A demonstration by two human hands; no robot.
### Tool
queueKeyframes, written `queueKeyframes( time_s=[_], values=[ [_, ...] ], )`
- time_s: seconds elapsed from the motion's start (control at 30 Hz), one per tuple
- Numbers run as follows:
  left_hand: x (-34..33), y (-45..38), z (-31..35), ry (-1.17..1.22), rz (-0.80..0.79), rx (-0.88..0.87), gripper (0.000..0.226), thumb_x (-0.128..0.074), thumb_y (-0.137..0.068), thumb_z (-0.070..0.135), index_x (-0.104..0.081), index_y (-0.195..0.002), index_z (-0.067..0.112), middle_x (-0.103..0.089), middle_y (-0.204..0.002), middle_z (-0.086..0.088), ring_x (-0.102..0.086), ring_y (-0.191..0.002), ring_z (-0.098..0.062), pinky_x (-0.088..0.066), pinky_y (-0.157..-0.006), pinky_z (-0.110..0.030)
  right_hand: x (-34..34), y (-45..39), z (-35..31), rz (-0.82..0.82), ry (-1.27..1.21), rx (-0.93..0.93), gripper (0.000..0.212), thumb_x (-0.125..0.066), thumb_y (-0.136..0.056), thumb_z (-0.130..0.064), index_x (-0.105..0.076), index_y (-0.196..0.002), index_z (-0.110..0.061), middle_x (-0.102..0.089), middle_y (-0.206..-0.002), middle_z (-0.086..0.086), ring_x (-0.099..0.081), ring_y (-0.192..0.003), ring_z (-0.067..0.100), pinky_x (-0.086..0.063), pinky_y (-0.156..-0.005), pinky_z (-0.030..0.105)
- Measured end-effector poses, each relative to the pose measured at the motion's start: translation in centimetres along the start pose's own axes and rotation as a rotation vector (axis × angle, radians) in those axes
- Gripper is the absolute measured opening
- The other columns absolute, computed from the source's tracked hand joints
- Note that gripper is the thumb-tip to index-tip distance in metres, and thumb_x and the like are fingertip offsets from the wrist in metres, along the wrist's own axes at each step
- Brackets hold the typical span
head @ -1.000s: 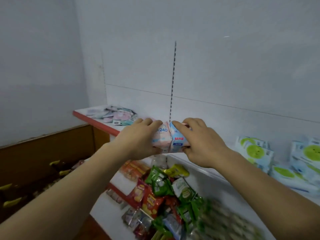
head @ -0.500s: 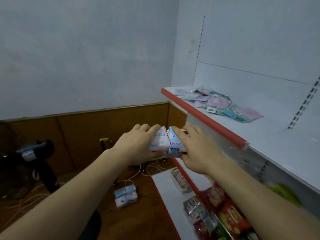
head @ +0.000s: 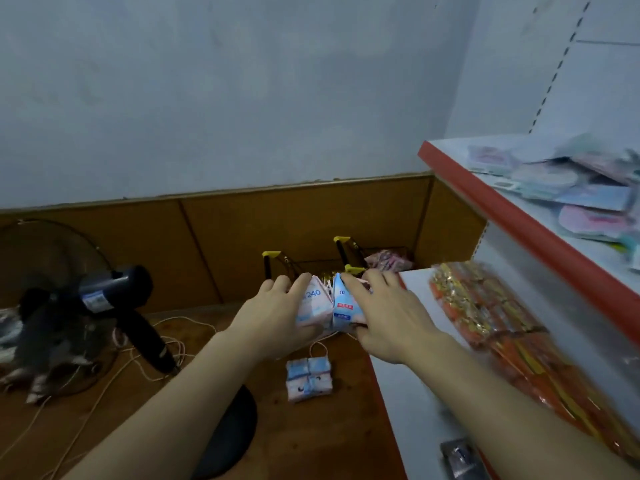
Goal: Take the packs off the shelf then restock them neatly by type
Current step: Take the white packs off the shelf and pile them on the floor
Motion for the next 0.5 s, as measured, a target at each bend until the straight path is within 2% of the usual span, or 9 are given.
queueKeyframes(
  time_s=[0.1, 0.23, 0.37, 0.5],
  values=[
    [-2.1, -3.4, -4.2, 0.051, -0.003, 0.071, 0.096, -0.04, -0.084, 0.083, 0.0, -0.157, 0.034, -0.034, -0.148, -0.001, -0.036, -0.13, -0.021, -0.046, -0.096, -0.036, -2.9, -5.3, -0.1, -0.033, -0.021, 0.012, 0.092, -0.062, -0.091, -0.052, -0.002, -0.156, -0.029, -0.027, -0.15, 0.008, -0.03, -0.133, 0.028, -0.05, -0.093, 0.039],
    [-5.4, -8.6, -9.7, 0.104, 0.005, 0.14, 0.094, -0.038, -0.087, 0.079, -0.005, -0.158, 0.027, -0.033, -0.149, -0.004, -0.034, -0.132, -0.024, -0.045, -0.099, -0.037, -7.8, -12.0, -0.1, -0.086, -0.059, -0.019, 0.088, -0.058, -0.093, -0.052, -0.003, -0.157, -0.026, -0.027, -0.148, 0.008, -0.03, -0.133, 0.026, -0.05, -0.093, 0.037],
    [-9.9, -14.9, -15.2, 0.197, 0.041, 0.19, 0.09, -0.045, -0.091, 0.072, -0.006, -0.157, 0.025, -0.033, -0.147, -0.004, -0.033, -0.131, -0.024, -0.046, -0.097, -0.037, -14.1, -18.6, 0.6, -0.151, -0.1, -0.088, 0.087, -0.059, -0.094, -0.05, -0.003, -0.156, -0.025, -0.029, -0.144, 0.007, -0.032, -0.131, 0.026, -0.048, -0.092, 0.035],
    [-16.4, -20.0, -20.3, 0.302, -0.016, 0.257, 0.094, -0.058, -0.086, 0.067, -0.01, -0.155, 0.026, -0.031, -0.142, -0.002, -0.029, -0.13, -0.023, -0.042, -0.093, -0.034, -21.3, -24.4, 1.7, -0.224, -0.147, -0.151, 0.088, -0.06, -0.094, -0.046, -0.002, -0.156, -0.026, -0.027, -0.144, 0.006, -0.032, -0.13, 0.024, -0.049, -0.094, 0.031]
  ],
)
Point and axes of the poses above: each hand's wrist, its own y-axis away from the middle knuckle, its own x-axis out of the back of the hand, z = x × y, the point moved 10 cm from there along -y, towards the middle knuckle
